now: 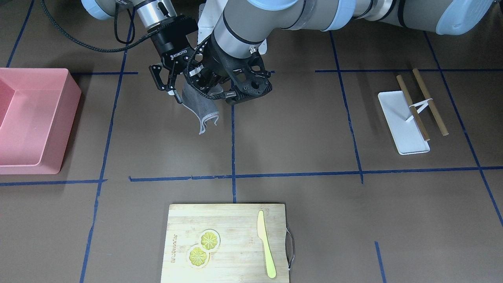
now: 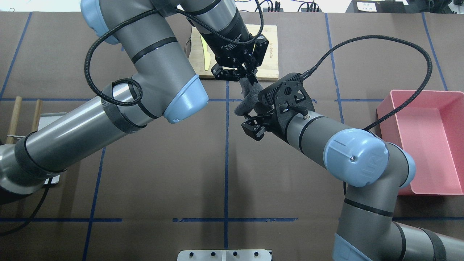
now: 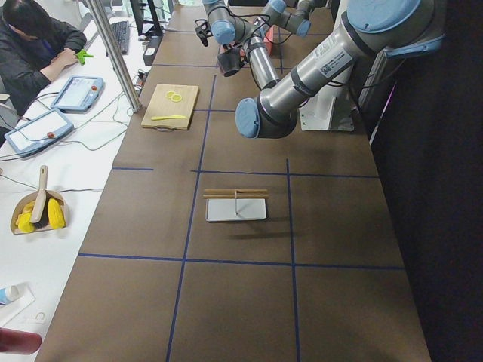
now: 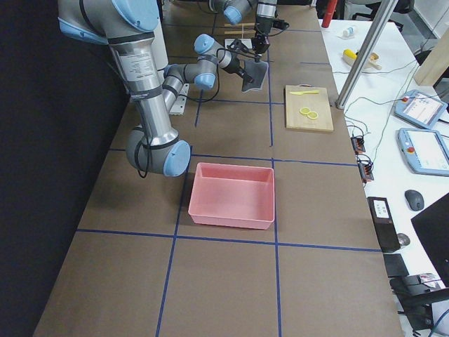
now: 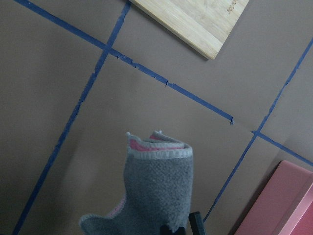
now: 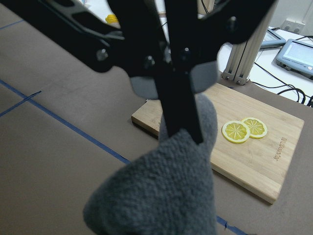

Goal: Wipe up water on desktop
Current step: 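Grasp the hanging grey cloth with the right gripper below the left gripper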

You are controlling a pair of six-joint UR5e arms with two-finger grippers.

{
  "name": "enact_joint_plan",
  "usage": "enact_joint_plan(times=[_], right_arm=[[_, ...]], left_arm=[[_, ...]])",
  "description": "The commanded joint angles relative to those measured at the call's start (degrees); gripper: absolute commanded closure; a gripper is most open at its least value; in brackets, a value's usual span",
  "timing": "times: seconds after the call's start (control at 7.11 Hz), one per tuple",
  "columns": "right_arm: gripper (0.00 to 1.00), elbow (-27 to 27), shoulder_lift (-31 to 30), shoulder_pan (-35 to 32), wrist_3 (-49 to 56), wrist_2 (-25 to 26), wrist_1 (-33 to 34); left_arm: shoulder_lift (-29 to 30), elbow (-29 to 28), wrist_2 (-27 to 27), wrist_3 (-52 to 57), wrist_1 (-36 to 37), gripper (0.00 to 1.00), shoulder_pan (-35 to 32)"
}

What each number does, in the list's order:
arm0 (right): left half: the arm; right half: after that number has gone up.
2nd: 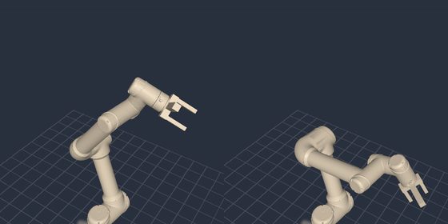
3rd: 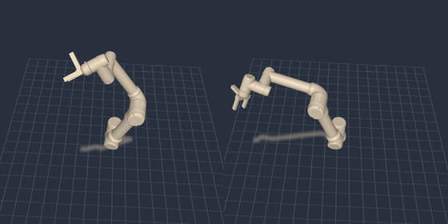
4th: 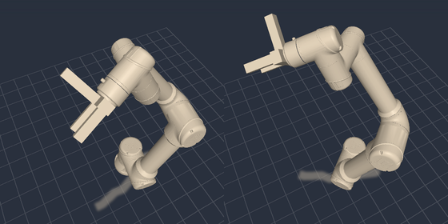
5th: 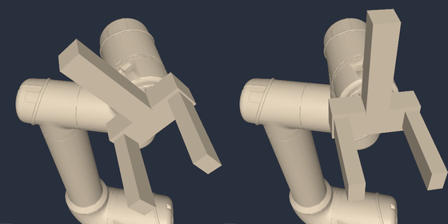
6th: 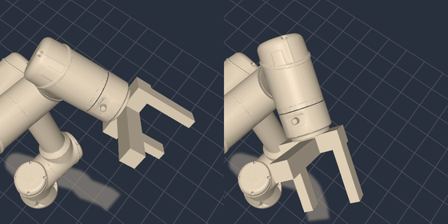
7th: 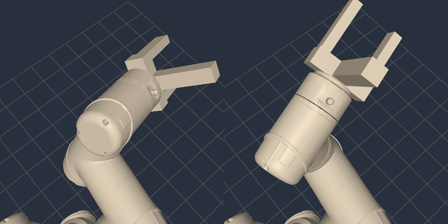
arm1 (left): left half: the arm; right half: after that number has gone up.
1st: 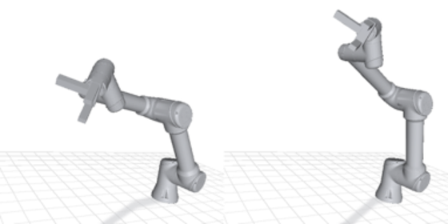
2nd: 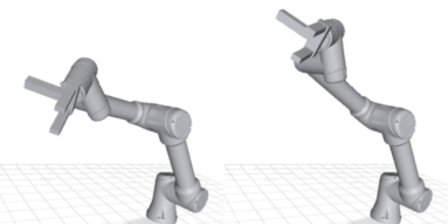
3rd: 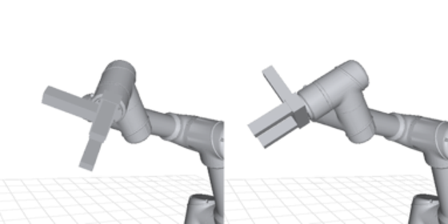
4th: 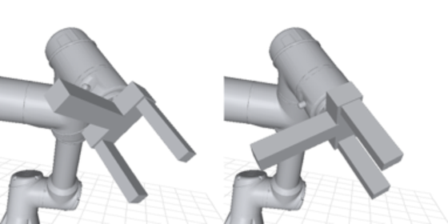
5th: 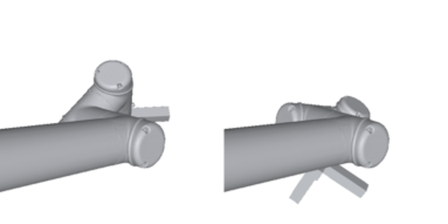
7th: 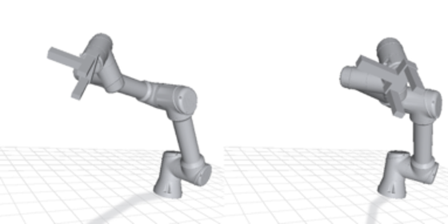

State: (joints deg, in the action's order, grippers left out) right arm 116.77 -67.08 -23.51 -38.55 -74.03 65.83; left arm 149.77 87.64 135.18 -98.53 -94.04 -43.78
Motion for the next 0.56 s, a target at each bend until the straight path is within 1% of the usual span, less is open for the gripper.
enact_joint_plan(times=[0.0,0.42], right_arm=[[0.07,0.0,-0.1,0.0,0.0,0.0,0.0],[0.19,0.1,0.0,0.4,0.0,0.0,0.0]], left_arm=[[0.0,-0.2,0.0,0.0,0.0,1.0,0.2],[-0.1,-0.3,0.0,-0.1,0.0,1.0,0.1]])
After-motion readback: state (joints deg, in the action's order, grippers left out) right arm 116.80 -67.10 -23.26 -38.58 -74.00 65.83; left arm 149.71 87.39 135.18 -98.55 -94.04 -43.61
